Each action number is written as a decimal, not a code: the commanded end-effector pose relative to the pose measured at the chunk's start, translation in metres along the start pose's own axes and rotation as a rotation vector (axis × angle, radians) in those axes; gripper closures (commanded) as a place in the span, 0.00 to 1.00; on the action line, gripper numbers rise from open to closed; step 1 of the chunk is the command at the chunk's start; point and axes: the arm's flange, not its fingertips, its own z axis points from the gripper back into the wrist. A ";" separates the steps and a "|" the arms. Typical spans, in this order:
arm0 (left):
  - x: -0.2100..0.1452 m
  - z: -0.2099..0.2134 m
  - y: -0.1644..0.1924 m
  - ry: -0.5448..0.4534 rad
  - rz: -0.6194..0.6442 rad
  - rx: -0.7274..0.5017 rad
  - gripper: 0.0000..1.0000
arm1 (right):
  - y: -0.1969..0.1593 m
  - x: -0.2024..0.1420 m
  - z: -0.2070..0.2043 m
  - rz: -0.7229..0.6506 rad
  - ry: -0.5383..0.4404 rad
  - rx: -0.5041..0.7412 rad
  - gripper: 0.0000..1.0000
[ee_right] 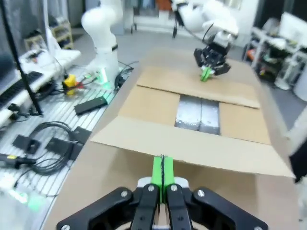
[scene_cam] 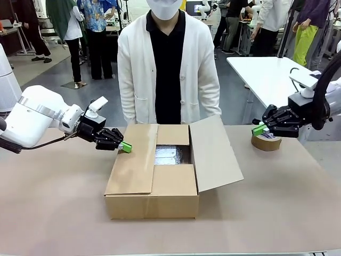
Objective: Wrap the clocks to prevent damage.
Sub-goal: Push the left (or right) flap of the Package Box to close it.
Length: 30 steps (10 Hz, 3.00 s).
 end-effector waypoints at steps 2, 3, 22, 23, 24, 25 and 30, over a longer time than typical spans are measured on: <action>-0.003 -0.001 0.001 0.000 0.005 0.003 1.00 | 0.006 0.014 0.004 0.051 -0.006 -0.047 0.99; -0.003 -0.001 0.001 0.000 0.005 0.003 1.00 | 0.006 0.014 0.004 0.051 -0.006 -0.047 0.99; -0.003 -0.001 0.001 0.000 0.005 0.003 1.00 | -0.020 -0.016 -0.173 -0.071 -0.229 0.019 0.99; -0.003 -0.001 0.001 0.000 0.005 0.003 1.00 | -0.022 -0.018 -0.183 -0.079 -0.233 0.020 0.99; -0.003 -0.001 0.001 0.000 0.005 0.003 1.00 | -0.028 -0.021 -0.192 -0.088 -0.245 0.018 0.99; -0.003 -0.001 0.001 0.000 0.005 0.003 1.00 | -0.032 -0.024 -0.198 -0.092 -0.240 0.013 0.99; -0.003 -0.001 0.001 0.000 0.005 0.003 1.00 | -0.041 -0.050 -0.210 -0.122 -0.203 0.015 0.99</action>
